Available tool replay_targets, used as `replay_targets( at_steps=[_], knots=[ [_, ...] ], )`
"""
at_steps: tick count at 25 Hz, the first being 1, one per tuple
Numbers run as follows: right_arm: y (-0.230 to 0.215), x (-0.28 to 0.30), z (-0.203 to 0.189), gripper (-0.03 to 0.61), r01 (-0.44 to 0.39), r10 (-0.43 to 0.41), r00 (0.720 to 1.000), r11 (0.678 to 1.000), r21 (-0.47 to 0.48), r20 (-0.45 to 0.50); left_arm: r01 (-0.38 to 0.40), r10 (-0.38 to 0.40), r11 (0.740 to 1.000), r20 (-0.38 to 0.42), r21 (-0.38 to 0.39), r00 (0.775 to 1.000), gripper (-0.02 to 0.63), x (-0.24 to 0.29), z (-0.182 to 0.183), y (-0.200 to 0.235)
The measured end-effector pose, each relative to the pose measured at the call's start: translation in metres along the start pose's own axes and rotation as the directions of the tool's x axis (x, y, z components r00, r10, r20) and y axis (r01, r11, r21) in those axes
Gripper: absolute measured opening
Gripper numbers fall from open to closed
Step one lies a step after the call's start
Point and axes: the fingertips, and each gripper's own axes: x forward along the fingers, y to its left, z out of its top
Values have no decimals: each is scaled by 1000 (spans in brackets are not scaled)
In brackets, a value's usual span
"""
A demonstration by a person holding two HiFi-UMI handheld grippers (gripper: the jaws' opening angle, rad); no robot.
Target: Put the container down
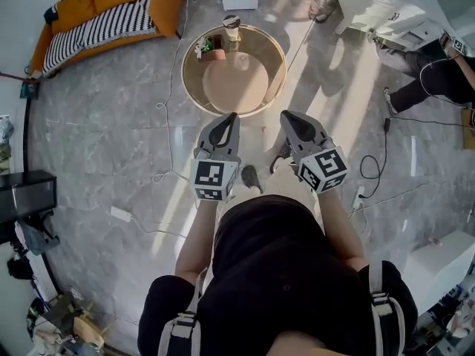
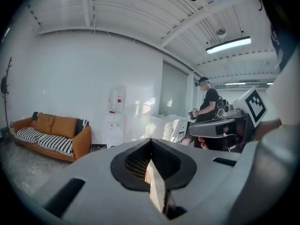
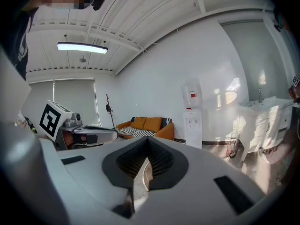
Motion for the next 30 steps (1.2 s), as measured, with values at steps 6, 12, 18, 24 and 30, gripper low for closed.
replay_targets(
  at_steps=[6, 12, 18, 24, 30],
  knots=[
    [12, -20, 4, 3, -17, 17, 1000, 1000, -26, 3, -4, 4, 1000, 14, -23, 1000, 18, -15, 9, -11],
    [13, -24, 2, 3, -13, 13, 1000, 1000, -15, -7, -21, 22, 999, 27, -35, 999, 18, -24, 17, -14],
    [15, -25, -1, 3, -9, 9, 1000, 1000, -11, -9, -29, 30, 999, 22, -39, 999, 18, -26, 13, -14],
    [13, -32, 1, 3, -2, 2, 1000, 1000, -14, -2, -27, 27, 999, 22, -36, 999, 18, -24, 12, -19],
    [9, -31, 3, 3, 1, -1, 1000, 1000, -12, 6, -27, 27, 1000, 33, -7, 999, 18, -19, 9, -15]
  ],
)
